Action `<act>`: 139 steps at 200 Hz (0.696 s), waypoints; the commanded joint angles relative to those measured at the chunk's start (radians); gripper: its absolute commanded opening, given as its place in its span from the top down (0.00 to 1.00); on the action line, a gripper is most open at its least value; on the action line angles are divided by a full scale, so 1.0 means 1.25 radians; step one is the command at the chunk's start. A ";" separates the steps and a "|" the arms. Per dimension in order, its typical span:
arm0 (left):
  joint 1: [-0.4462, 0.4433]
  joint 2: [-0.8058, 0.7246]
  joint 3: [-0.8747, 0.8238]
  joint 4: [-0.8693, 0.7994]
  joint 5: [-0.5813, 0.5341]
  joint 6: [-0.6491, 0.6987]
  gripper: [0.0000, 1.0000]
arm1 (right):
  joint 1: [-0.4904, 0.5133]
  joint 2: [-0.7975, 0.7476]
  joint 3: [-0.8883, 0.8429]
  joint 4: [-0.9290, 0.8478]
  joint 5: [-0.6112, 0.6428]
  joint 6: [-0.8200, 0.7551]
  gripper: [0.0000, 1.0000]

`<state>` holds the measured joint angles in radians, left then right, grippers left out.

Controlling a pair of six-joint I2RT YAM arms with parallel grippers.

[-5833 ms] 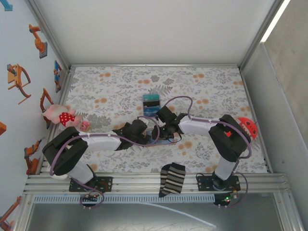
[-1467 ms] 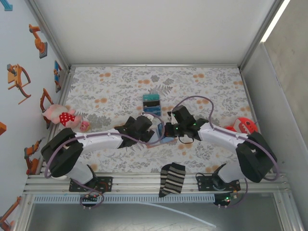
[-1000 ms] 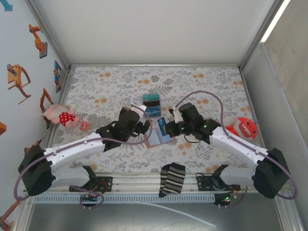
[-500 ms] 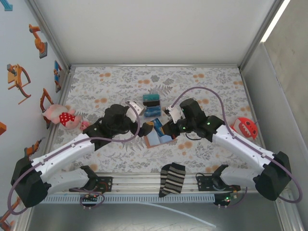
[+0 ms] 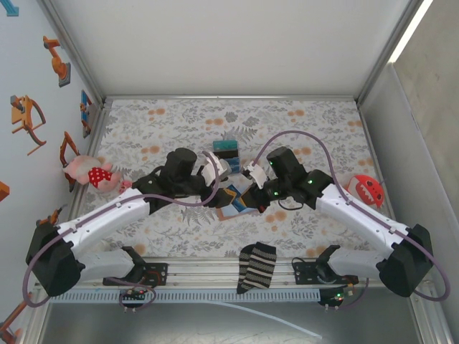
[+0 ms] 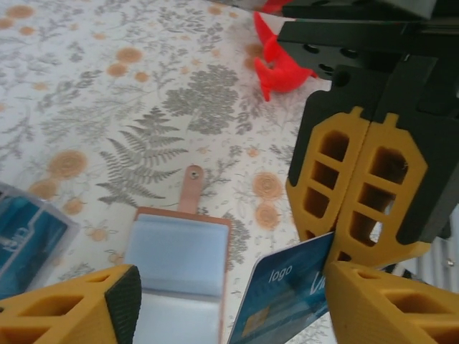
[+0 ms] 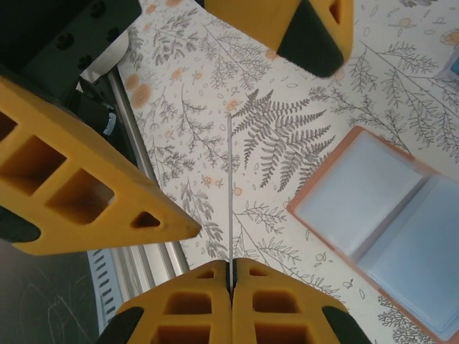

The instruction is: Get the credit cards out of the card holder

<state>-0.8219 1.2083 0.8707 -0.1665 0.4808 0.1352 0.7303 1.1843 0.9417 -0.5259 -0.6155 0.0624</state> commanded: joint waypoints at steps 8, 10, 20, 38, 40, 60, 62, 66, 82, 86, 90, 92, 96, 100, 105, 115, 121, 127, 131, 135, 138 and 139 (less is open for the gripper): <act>0.006 0.018 0.031 -0.037 0.119 0.046 0.50 | 0.005 -0.018 0.028 -0.020 -0.051 -0.042 1.00; 0.007 0.018 0.031 -0.037 0.123 0.046 0.52 | 0.005 -0.018 0.028 -0.020 -0.052 -0.042 1.00; 0.007 0.019 0.032 -0.039 0.137 0.050 0.62 | 0.005 -0.023 0.027 -0.020 -0.055 -0.044 1.00; 0.007 0.020 0.032 -0.043 0.159 0.057 0.74 | 0.005 -0.028 0.025 -0.019 -0.053 -0.048 1.00; 0.007 0.019 0.032 -0.044 0.162 0.058 0.76 | 0.005 -0.028 0.026 -0.019 -0.054 -0.048 1.00; 0.007 0.016 0.034 -0.054 0.177 0.068 0.95 | 0.004 -0.031 0.026 -0.019 -0.042 -0.048 0.99; 0.006 0.015 0.034 -0.055 0.178 0.068 0.97 | 0.005 -0.031 0.026 -0.018 -0.041 -0.048 0.99; 0.008 0.014 0.033 -0.056 0.179 0.070 1.00 | 0.005 -0.030 0.026 -0.019 -0.036 -0.047 0.99; 0.008 0.008 0.029 -0.060 0.178 0.074 1.00 | 0.004 -0.034 0.026 -0.017 -0.016 -0.041 0.92; 0.008 0.005 0.028 -0.061 0.178 0.075 1.00 | 0.005 -0.035 0.025 -0.016 -0.010 -0.039 0.90; 0.008 0.003 0.028 -0.061 0.178 0.075 1.00 | 0.004 -0.037 0.024 -0.015 -0.004 -0.037 0.88; 0.008 0.001 0.028 -0.060 0.178 0.075 1.00 | 0.004 -0.037 0.025 -0.014 -0.001 -0.036 0.87; 0.008 -0.001 0.025 -0.058 0.177 0.075 1.00 | 0.004 -0.038 0.024 -0.012 0.006 -0.033 0.83; 0.008 -0.003 0.023 -0.057 0.176 0.075 1.00 | 0.004 -0.041 0.022 -0.010 0.014 -0.029 0.78; 0.008 -0.009 0.020 -0.055 0.172 0.073 1.00 | 0.004 -0.044 0.021 -0.006 0.026 -0.025 0.72; 0.010 -0.023 0.009 -0.044 0.159 0.065 1.00 | 0.004 -0.052 0.016 0.001 0.049 -0.016 0.62; 0.009 -0.032 0.001 -0.036 0.149 0.059 1.00 | 0.004 -0.059 0.012 0.006 0.064 -0.010 0.59; 0.011 -0.044 -0.010 -0.022 0.134 0.051 1.00 | 0.003 -0.069 0.006 0.014 0.077 -0.004 0.56; 0.011 -0.053 -0.019 -0.013 0.125 0.046 1.00 | 0.004 -0.075 0.002 0.020 0.084 0.002 0.53; 0.011 -0.064 -0.027 -0.002 0.114 0.037 1.00 | 0.004 -0.083 -0.003 0.026 0.095 0.008 0.43; 0.011 -0.072 -0.034 0.006 0.105 0.032 1.00 | 0.003 -0.090 -0.007 0.032 0.104 0.012 0.39; 0.011 -0.074 -0.036 0.009 0.102 0.030 1.00 | 0.003 -0.092 -0.008 0.034 0.106 0.013 0.39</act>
<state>-0.8146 1.1912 0.8711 -0.2127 0.6632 0.2001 0.7303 1.1339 0.9421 -0.5438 -0.5632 0.0460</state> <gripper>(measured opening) 0.051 0.464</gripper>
